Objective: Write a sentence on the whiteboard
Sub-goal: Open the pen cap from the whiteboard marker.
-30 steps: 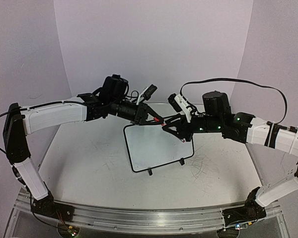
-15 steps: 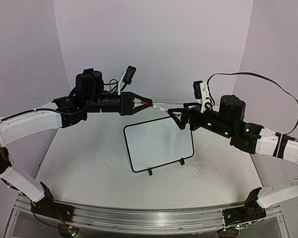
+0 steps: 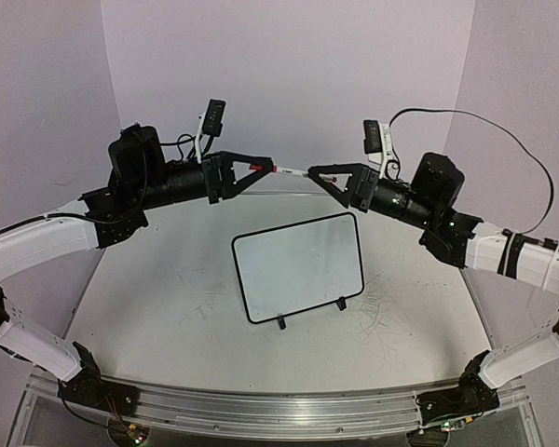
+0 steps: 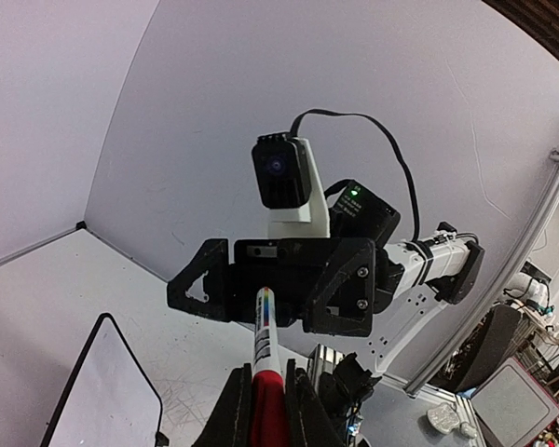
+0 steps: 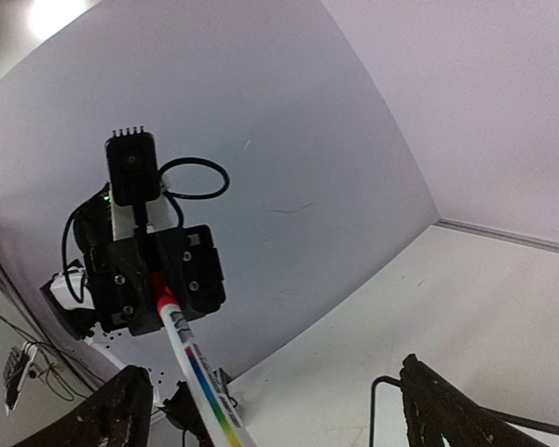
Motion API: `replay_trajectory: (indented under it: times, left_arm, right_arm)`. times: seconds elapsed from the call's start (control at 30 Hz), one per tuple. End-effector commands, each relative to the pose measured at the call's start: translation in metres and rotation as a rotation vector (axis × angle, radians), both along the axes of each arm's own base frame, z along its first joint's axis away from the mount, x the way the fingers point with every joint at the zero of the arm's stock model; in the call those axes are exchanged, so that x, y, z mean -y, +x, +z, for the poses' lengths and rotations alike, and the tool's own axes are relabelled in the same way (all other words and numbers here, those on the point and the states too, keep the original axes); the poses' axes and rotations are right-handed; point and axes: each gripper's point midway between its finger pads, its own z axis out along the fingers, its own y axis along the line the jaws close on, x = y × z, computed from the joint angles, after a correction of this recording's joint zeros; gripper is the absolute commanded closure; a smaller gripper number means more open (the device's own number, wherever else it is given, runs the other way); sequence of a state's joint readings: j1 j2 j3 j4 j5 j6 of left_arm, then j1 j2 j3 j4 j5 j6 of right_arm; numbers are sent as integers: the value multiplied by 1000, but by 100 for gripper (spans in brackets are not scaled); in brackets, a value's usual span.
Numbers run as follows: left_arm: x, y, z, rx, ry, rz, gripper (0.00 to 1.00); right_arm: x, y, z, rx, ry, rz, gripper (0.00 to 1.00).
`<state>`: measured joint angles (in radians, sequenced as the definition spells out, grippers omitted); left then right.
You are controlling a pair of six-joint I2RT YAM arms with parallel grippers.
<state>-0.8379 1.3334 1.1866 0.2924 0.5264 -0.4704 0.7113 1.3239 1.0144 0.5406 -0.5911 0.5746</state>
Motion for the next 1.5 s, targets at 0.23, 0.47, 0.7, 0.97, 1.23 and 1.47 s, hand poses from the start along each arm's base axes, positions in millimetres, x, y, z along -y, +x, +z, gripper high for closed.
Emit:
replay_trajectory:
  times: [0.23, 0.47, 0.7, 0.97, 1.23, 1.47]
  left_arm:
    - [-2, -15, 26, 40, -85, -74, 100]
    - [1, -13, 22, 28, -81, -77, 100]
    - [5, -11, 18, 18, -76, -88, 100]
    - [3, -12, 25, 28, -92, -80, 100]
    - [1, -5, 23, 18, -96, -40, 100]
    - [2, 0, 20, 5, -94, -17, 100]
  right_arm:
    - [-31, -33, 49, 7, 155, 381, 53]
    - [-29, -42, 52, 50, 188, 425, 63]
    - [-26, -43, 56, 69, 219, 420, 73]
    - [-28, -45, 55, 72, 251, 439, 76]
    - [-30, -39, 47, 59, 255, 396, 68]
    - [-36, -27, 37, 30, 225, 356, 70]
